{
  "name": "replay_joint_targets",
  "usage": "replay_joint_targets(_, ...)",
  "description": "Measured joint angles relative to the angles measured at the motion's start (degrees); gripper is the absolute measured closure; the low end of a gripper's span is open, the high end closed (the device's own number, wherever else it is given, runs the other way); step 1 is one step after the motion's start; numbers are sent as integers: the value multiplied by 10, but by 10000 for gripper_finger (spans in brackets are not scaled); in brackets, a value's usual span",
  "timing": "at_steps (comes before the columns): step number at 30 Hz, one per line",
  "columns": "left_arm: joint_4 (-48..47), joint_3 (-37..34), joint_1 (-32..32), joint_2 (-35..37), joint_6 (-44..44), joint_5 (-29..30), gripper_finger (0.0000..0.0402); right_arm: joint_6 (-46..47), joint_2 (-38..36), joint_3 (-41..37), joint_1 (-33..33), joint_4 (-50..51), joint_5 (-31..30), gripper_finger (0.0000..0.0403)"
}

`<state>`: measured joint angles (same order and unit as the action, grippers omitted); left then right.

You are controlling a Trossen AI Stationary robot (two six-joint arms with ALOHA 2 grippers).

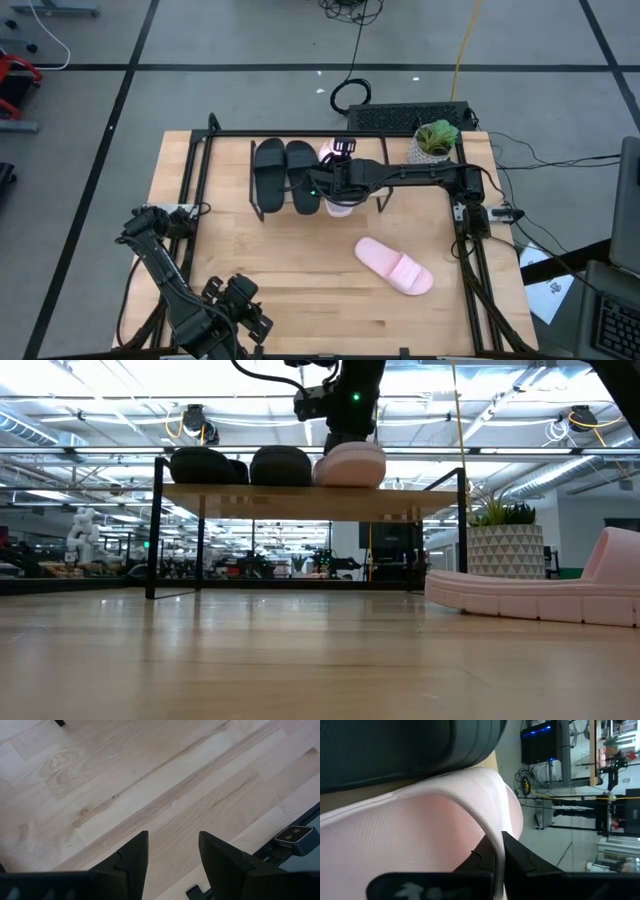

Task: Pick and place slides into the shelf
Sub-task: Put the left pink slipper onto the shelf

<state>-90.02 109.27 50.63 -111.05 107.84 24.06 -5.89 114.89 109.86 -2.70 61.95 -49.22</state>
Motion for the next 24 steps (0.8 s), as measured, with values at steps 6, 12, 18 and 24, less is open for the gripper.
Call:
replay_joint_targets(6, 0, 0, -3, 0, 0, 0, 229, 22, 0, 0, 0, 5, 13, 399)
replay_joint_targets(12, 1, 0, -12, 0, -10, 0, 229, 22, 0, 0, 0, 5, 13, 397)
replay_joint_targets(18, 1, 0, -16, 0, -13, 0, 229, 22, 0, 0, 0, 6, 14, 389)
replay_joint_targets(24, 1, 0, -16, 0, -13, 0, 229, 23, 0, 0, 0, 5, 17, 343)
